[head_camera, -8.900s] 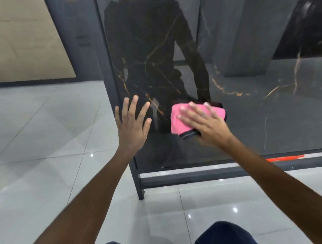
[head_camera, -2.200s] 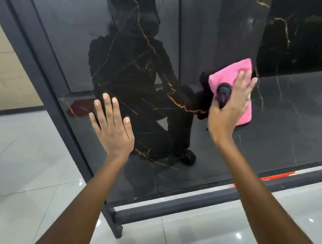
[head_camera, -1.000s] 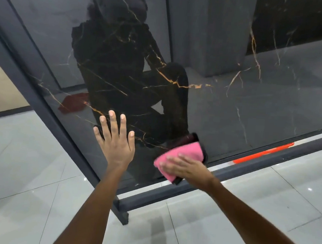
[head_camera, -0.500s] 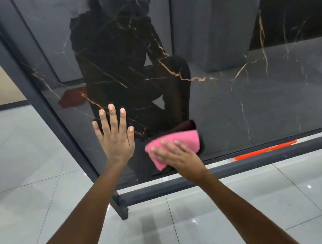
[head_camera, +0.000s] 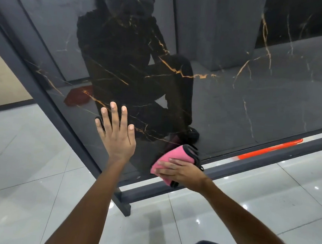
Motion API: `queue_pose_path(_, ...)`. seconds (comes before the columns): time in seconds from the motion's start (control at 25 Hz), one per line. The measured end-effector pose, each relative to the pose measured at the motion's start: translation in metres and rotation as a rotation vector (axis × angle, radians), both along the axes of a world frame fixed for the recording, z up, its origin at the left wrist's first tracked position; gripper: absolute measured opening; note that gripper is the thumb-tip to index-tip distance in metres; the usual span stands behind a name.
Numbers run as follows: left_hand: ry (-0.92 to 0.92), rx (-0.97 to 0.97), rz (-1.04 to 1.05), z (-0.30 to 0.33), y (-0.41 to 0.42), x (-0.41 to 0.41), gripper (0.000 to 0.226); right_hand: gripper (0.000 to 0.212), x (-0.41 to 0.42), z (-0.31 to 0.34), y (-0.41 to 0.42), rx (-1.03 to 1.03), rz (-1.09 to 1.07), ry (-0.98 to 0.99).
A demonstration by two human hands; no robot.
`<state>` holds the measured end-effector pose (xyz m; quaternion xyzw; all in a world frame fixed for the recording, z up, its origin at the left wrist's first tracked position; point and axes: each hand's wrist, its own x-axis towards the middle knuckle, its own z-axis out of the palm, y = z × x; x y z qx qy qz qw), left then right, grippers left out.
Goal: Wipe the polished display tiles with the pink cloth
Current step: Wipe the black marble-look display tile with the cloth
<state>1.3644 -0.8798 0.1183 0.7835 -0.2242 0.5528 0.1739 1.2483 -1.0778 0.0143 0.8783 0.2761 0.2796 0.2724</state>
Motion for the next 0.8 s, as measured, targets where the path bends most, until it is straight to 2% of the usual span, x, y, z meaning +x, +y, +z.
queue_pose_path(0.04, -0.003, 0.000, 0.001, -0.001, -0.001, -0.001, 0.053, 0.089, 0.000, 0.003, -0.014, 0.000, 0.020, -0.029)
queue_pose_path(0.08, -0.011, 0.008, 0.005, -0.001, -0.001, -0.002, 0.053, 0.083, 0.004, 0.021, -0.024, 0.074, 0.045, -0.138)
queue_pose_path(0.12, -0.020, 0.019, 0.010, -0.001, -0.002, -0.001, 0.054, 0.080, 0.011, 0.050, -0.031, 0.238, 0.033, -0.270)
queue_pose_path(0.2, -0.024, 0.029, 0.027, 0.000, -0.002, 0.002, 0.053, 0.073, 0.024, 0.113, -0.040, 0.765, -0.065, -0.507)
queue_pose_path(0.24, -0.027, 0.029, 0.036, -0.001, -0.002, 0.002, 0.052, 0.069, 0.028, 0.130, -0.037, 1.040, -0.129, -0.552)
queue_pose_path(0.28, -0.029, 0.030, 0.043, -0.002, -0.002, 0.000, 0.052, 0.071, 0.028, 0.130, -0.030, 1.189, -0.190, -0.575)
queue_pose_path(0.32, -0.028, 0.031, 0.047, -0.003, -0.003, -0.002, 0.053, 0.077, 0.025, 0.113, -0.020, 1.155, -0.239, -0.558)
queue_pose_path(0.36, -0.023, 0.028, 0.046, -0.003, -0.004, -0.004, 0.054, 0.085, 0.019, 0.079, -0.011, 0.938, -0.252, -0.458)
queue_pose_path(0.44, 0.021, 0.014, 0.026, 0.000, -0.003, -0.006, 0.053, 0.100, 0.000, 0.005, -0.006, 0.328, -0.156, -0.189)
queue_pose_path(0.48, 0.051, 0.004, 0.015, 0.002, -0.002, -0.008, 0.052, 0.108, -0.006, -0.014, -0.014, 0.133, -0.118, -0.100)
queue_pose_path(0.52, 0.085, -0.009, 0.009, 0.004, -0.002, -0.012, 0.051, 0.112, -0.005, -0.012, -0.025, 0.099, -0.090, -0.085)
queue_pose_path(0.56, 0.119, -0.025, -0.002, 0.005, -0.003, -0.018, 0.052, 0.111, 0.001, 0.002, -0.033, 0.188, -0.096, -0.158)
queue_pose_path(0.6, 0.144, -0.026, -0.027, 0.004, -0.006, -0.024, 0.053, 0.105, 0.007, 0.023, -0.038, 0.387, -0.136, -0.277)
queue_pose_path(0.64, 0.148, 0.024, -0.065, 0.000, -0.010, -0.031, 0.054, 0.096, 0.014, 0.044, -0.045, 0.678, -0.174, -0.403)
queue_pose_path(0.72, 0.078, 0.244, -0.140, -0.018, -0.019, -0.041, 0.053, 0.079, 0.019, 0.087, -0.061, 1.346, -0.300, -0.629)
queue_pose_path(0.8, 0.027, 0.365, -0.141, -0.036, -0.024, -0.036, 0.056, 0.070, 0.023, 0.091, -0.057, 1.999, -0.407, -0.827)
